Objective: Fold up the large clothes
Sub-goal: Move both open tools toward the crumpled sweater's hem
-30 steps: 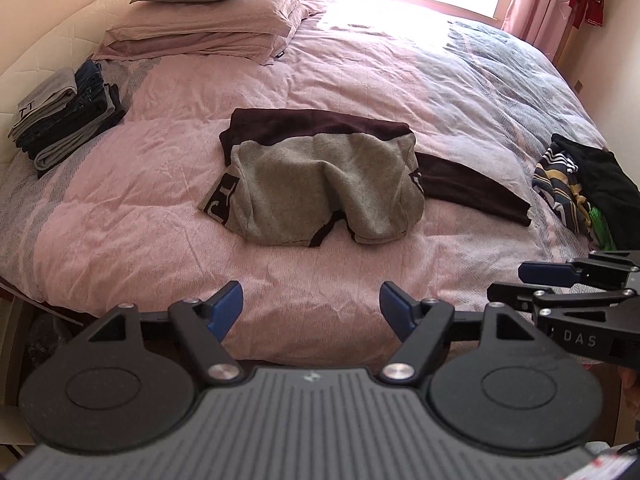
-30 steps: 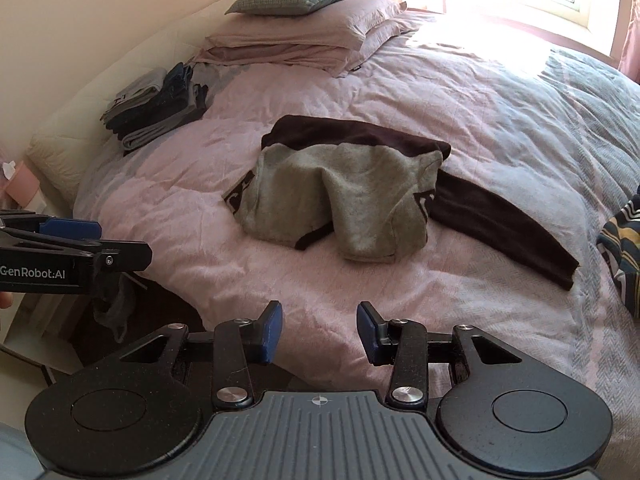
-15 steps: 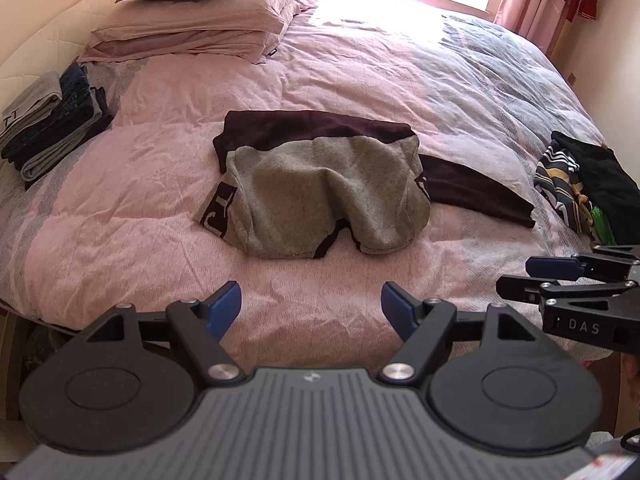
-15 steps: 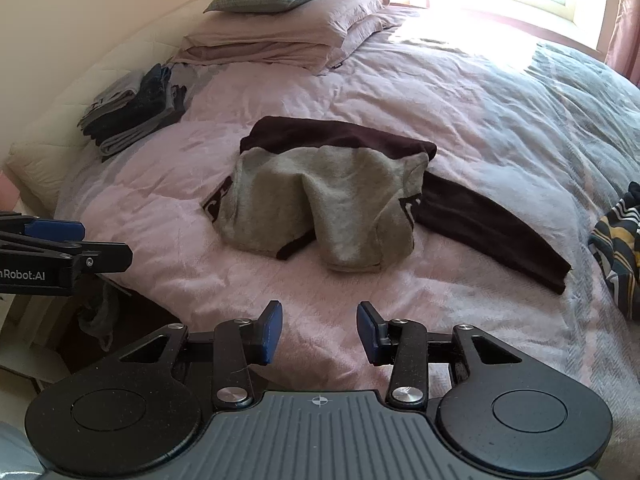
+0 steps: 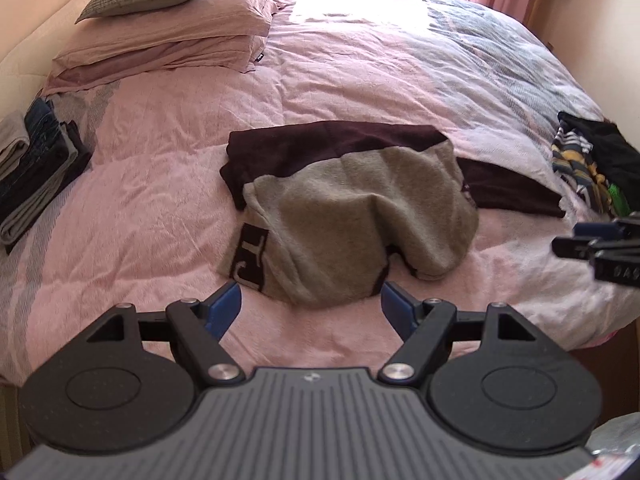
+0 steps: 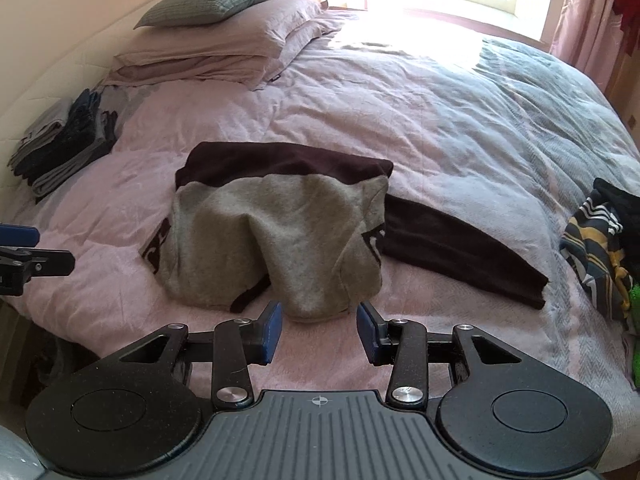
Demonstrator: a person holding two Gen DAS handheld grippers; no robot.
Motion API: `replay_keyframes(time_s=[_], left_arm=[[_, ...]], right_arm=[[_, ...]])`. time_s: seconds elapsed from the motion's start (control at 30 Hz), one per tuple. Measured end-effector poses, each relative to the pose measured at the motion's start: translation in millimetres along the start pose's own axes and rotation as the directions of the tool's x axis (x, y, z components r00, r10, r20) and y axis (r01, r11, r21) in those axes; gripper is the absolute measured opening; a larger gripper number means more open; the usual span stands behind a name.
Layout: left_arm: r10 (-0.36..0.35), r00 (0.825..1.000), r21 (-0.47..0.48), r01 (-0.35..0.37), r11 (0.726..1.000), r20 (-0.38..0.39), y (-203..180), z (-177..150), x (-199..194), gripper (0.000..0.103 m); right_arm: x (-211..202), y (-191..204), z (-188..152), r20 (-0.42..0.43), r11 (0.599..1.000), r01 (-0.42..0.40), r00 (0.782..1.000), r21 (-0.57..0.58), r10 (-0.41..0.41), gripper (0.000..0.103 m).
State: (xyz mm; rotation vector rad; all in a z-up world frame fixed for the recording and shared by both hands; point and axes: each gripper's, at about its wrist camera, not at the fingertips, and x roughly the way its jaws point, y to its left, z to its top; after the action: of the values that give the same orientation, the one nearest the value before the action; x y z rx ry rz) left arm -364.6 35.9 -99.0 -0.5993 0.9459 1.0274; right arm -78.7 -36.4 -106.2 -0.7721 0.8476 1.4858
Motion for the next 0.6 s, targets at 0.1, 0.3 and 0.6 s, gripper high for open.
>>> replay_keyframes(time_s=[0.1, 0.3, 0.6], left_arm=[[-0.007, 1.000, 0.098, 0.007, 0.995, 0.008, 11, -10, 25, 0.074], [0.014, 1.000, 0.347, -0.015, 0.938, 0.005, -2, -41, 83, 0.073], [0.039, 0.996, 0.701, -0.088, 0.708, 0.085, -47, -81, 163, 0.068]], right_arm=[[11, 0, -4, -0.005, 0.998, 0.046, 0.999, 0.031, -0.046, 0.038], [30, -4, -31, -0.103, 0.990, 0.097, 0.991, 0.102, -0.086, 0.038], [52, -27, -55, -0.204, 0.973, 0.202, 0.963, 0.112, -0.177, 0.038]])
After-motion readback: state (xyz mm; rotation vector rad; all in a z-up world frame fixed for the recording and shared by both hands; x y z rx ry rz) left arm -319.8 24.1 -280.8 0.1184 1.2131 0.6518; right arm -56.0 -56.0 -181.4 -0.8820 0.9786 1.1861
